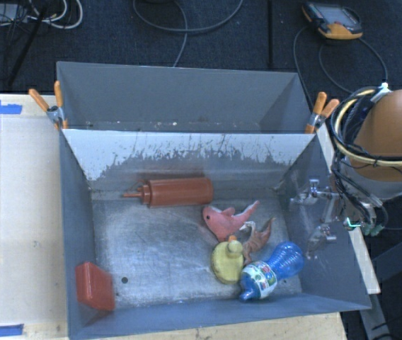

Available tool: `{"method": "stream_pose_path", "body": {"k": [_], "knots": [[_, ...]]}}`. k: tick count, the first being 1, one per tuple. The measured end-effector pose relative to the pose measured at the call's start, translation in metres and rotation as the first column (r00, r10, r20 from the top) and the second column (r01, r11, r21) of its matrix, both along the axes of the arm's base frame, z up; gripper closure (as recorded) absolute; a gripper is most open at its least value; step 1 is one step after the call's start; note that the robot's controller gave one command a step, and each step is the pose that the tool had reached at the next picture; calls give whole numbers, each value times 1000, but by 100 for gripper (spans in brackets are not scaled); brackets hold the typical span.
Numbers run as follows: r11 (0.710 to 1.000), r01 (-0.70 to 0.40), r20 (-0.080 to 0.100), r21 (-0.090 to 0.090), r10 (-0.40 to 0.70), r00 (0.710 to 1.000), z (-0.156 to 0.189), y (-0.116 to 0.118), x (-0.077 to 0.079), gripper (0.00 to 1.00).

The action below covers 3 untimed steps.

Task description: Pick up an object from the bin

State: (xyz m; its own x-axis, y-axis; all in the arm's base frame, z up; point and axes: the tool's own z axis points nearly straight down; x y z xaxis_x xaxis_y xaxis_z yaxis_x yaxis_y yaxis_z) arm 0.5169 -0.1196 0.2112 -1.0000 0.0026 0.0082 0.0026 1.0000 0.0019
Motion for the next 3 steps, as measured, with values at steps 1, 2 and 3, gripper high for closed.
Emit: {"method": "stream_pose_path", "body": {"k": [1,2,3], "knots": [[1000,-4,7,-2,4,1000,3,0,2,0],[996,-93,12,-2,93,996,-27,-4,-1,0],[941,-338,7,0,338,941,-50,-18,-14,0]]}}
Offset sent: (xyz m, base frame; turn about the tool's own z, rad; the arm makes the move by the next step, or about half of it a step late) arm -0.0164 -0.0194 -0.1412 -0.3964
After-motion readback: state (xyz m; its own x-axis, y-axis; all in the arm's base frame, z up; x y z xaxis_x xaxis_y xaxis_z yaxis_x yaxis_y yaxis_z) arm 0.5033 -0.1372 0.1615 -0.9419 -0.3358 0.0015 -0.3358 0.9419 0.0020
